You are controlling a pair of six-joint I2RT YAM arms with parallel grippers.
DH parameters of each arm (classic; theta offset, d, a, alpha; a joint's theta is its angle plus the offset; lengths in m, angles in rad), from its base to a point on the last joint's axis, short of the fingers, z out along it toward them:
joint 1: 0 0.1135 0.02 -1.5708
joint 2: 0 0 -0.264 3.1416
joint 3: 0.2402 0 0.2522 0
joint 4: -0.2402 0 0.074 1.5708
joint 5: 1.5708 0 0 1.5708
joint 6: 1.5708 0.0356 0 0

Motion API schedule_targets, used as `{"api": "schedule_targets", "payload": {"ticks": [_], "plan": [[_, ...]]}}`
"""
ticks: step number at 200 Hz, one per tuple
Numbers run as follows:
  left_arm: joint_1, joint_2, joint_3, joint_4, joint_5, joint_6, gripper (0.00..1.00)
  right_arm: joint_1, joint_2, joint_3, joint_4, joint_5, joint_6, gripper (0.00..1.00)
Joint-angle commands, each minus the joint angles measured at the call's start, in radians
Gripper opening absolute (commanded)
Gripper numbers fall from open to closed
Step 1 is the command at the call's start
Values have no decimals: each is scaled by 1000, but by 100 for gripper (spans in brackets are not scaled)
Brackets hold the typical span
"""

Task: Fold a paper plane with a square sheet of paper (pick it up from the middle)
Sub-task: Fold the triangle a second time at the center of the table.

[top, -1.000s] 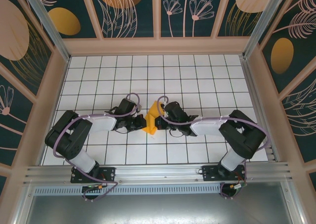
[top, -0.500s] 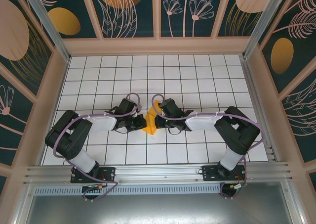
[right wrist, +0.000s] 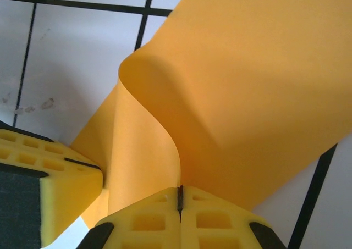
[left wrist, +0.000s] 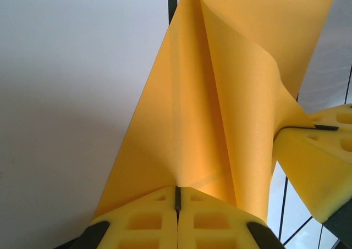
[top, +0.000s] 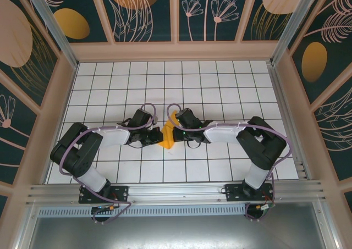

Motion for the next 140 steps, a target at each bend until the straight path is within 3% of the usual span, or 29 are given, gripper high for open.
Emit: {"api": "schedule_targets", "payload": {"ticks": [1,140], "plan": [[-5,24,6,-44,-34,24,6,0,22,31,-53,17,-25,0],[-5,14,2,-34,-22,22,6,34,22,95,-178,92,-43,0]]}}
